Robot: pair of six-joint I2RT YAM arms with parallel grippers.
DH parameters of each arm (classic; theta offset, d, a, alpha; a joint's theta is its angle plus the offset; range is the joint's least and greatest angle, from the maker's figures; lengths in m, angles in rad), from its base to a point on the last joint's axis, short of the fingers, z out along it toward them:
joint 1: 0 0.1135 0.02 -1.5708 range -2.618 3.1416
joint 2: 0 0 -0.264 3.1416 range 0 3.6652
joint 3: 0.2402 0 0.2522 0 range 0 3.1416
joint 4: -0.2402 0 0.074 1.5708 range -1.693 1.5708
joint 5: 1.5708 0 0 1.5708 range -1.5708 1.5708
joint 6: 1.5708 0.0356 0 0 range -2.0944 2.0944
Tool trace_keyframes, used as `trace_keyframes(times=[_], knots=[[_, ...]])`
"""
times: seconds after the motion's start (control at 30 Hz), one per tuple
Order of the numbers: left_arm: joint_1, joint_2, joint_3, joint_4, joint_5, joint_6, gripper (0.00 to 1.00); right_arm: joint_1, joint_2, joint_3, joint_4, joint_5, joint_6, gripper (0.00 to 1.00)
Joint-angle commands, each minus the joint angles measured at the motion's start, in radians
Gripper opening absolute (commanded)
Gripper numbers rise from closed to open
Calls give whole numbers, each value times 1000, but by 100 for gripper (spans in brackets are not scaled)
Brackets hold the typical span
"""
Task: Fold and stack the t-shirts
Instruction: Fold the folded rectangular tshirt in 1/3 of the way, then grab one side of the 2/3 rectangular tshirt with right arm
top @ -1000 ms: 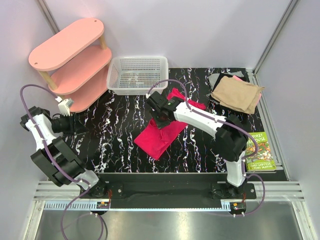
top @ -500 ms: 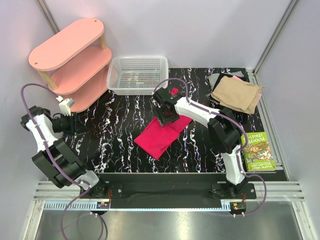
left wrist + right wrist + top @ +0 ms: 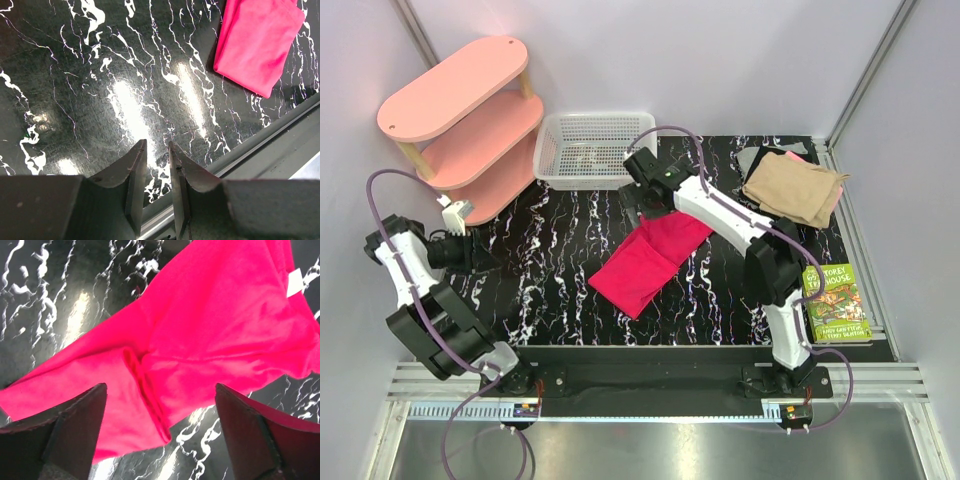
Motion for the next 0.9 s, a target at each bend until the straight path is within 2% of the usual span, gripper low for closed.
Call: trace_keyframes(times=[0.0, 0.17, 0.23, 0.43, 0.87], knots=[[-6, -23, 9, -6, 17, 22, 28, 142, -133, -101, -6, 63, 18, 100], [-5, 36, 48, -9, 35, -15, 28, 406, -87, -189, -8, 483, -93, 100], [-6, 42, 48, -1, 34, -31, 28, 490, -73, -204, -12, 527, -75, 100], [-40, 17, 19, 62, -4, -88, 28, 618, -11, -184, -12, 545, -30, 100], [-52, -3, 15, 68, -26, -91, 28, 632, 135, -125, 6, 462, 71, 98]])
